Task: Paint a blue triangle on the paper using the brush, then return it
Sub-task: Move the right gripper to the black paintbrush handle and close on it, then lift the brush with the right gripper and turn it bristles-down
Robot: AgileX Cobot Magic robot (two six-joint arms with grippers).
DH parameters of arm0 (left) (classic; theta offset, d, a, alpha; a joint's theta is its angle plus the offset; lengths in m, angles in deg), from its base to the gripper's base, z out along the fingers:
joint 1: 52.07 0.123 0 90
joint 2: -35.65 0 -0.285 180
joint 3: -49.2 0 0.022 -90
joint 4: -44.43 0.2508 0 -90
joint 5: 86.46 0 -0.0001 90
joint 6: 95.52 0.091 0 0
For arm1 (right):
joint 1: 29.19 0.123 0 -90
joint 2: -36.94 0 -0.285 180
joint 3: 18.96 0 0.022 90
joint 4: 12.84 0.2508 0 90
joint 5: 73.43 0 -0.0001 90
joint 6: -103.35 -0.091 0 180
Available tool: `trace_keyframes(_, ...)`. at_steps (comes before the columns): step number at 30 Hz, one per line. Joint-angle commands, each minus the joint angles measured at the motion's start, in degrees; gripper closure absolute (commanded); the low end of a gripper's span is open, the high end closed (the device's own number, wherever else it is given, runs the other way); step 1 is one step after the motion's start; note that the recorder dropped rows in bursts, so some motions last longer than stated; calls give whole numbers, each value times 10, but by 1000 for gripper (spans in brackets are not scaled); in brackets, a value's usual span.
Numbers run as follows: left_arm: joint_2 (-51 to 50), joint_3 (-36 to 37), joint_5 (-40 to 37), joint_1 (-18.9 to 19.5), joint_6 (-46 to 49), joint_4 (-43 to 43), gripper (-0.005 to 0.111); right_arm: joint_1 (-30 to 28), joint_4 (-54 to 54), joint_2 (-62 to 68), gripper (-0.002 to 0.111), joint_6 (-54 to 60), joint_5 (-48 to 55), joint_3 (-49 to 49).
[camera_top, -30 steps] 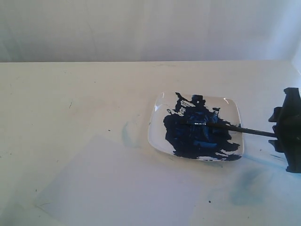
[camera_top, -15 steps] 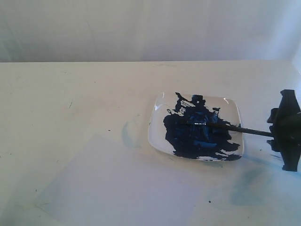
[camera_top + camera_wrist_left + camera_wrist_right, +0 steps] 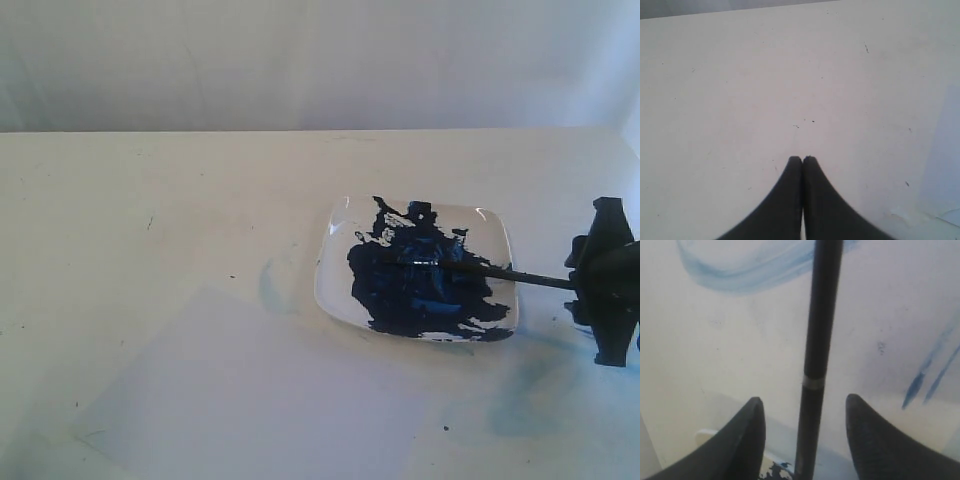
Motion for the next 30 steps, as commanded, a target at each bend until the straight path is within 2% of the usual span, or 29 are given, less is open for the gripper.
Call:
trace_keyframes(1,2,3,1,2,-1,-2,107,0,-1,0,69,-6,-9,11)
trace_keyframes(5,2,3,1,2,-1,-2,107,0,-1,6,78,-6,-13,11)
trace_keyframes(14,2,3,1,2,-1,-2,107,0,-1,10,79,-6,-11,11)
trace_keyframes(24,2,3,1,2,-1,-2,107,0,-4,10,106,-5,-2,11)
trace_keyframes(30,2,3,1,2,-1,-2,107,0,-20,7,108,-3,-3,11)
